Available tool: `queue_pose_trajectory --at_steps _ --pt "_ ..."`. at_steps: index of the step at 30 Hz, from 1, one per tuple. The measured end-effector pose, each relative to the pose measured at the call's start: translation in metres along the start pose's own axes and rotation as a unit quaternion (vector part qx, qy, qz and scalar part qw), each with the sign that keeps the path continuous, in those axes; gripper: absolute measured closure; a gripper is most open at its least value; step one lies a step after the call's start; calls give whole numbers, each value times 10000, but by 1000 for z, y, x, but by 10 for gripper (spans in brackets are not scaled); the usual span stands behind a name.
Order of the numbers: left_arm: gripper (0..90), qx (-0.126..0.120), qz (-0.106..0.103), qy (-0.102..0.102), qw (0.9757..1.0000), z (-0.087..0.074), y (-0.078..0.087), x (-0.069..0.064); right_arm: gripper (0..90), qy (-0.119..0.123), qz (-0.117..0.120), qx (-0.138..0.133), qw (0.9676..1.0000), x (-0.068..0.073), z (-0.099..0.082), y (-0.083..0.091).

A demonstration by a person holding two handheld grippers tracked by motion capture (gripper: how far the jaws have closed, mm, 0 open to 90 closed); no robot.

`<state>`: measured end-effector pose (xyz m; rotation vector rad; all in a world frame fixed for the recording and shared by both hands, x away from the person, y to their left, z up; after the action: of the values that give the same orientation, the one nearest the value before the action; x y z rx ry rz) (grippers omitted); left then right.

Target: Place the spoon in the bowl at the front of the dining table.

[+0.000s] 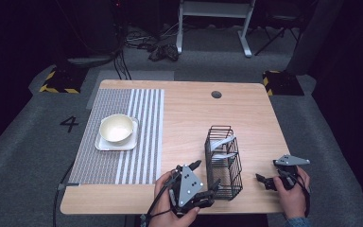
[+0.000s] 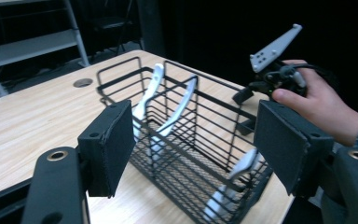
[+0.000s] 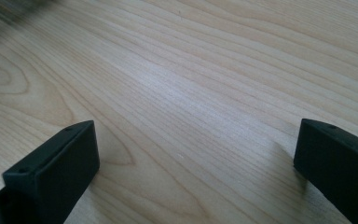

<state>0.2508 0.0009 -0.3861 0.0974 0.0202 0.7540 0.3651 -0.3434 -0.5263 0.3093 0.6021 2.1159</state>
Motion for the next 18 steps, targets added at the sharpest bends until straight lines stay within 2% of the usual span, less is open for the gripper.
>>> queue_pose_trajectory --at_steps 8,15,18 --pt "311 39 -191 -50 9998 -1 -1 -10 0 -1 0 0 10000 0 0 0" --pt "410 165 -359 -35 9992 -6 -4 -14 0 -1 0 1 10000 0 0 0" --pt "423 215 -420 -19 9989 -8 -5 -15 0 0 0 0 10000 0 0 0"
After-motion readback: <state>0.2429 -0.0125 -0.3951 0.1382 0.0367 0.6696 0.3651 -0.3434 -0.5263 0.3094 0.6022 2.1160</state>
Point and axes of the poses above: each handheld gripper's, and its own axes: y roughly backward along the jaws, z roughly out of its top, x roughly to its left, the point moved 3 cm from there along -y, roughly forward along the jaws, and after that the axes turned 13 degrees about -x, right-handed, at the moved point
